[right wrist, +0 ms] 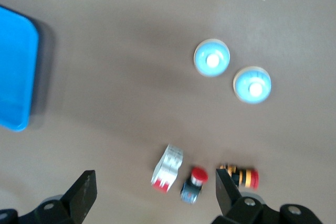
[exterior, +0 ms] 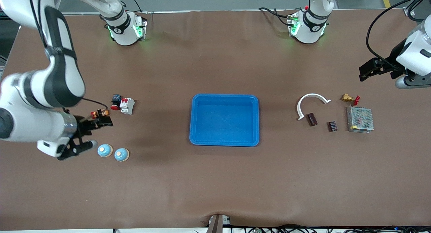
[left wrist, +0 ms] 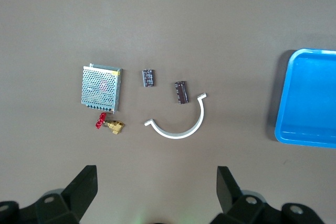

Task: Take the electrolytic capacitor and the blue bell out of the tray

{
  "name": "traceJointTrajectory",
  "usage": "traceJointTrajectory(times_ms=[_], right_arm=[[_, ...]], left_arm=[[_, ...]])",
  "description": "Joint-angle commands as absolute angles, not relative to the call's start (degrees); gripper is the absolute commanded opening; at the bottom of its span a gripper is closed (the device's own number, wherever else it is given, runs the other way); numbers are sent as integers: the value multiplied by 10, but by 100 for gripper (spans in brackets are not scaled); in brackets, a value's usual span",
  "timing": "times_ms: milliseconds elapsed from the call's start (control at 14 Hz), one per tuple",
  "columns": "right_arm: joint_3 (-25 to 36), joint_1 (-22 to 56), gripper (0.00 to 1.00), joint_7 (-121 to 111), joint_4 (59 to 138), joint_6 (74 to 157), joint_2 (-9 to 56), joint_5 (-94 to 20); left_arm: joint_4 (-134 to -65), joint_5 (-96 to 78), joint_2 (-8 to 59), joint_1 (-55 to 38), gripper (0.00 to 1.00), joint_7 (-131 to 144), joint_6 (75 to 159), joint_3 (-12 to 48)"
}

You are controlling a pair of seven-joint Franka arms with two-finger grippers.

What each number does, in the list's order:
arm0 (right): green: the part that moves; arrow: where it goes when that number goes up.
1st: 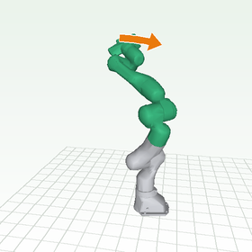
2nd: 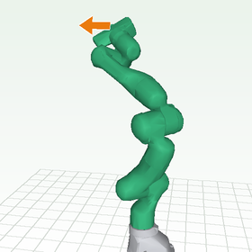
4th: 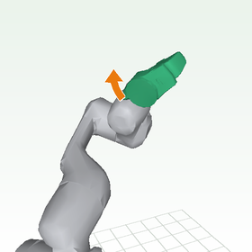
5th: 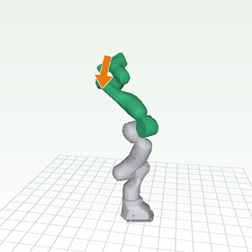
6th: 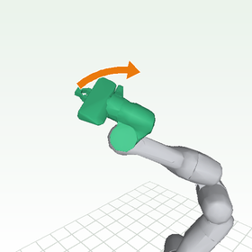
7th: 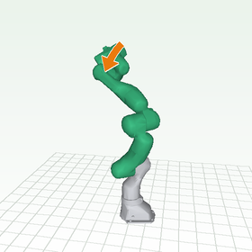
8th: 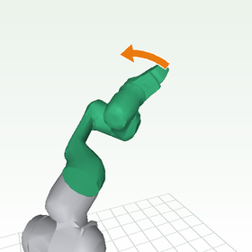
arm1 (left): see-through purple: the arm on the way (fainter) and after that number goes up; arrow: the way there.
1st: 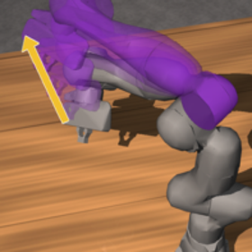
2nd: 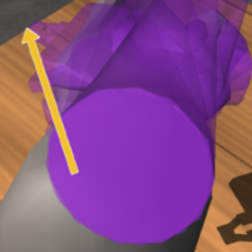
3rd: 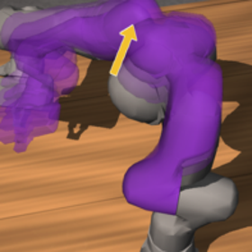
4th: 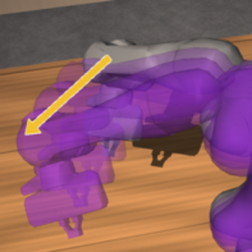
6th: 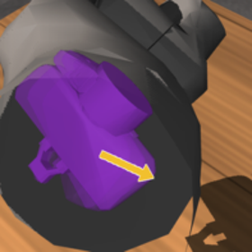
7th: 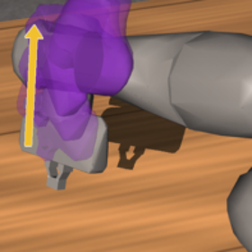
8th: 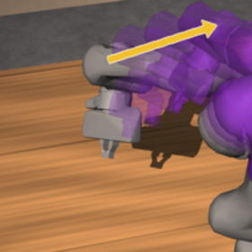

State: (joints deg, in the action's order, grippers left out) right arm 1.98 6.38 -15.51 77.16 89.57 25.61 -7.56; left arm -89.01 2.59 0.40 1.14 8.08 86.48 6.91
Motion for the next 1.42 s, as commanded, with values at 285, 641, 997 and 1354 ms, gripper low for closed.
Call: traceJointTrajectory(times_ms=[285,641,997,1354], right_arm=[[16,58,100,-84,850,809,80,-11],[16,29,100,-82,896,800,3,-4],[16,-7,100,-83,903,798,-6,-2],[14,-11,100,-83,904,799,-5,-2]], left_arm=[[-890,13,0,12,100,74,868,67],[-890,14,0,12,100,74,868,67],[-890,14,1,11,100,74,869,67],[-890,14,1,11,100,70,869,67]])
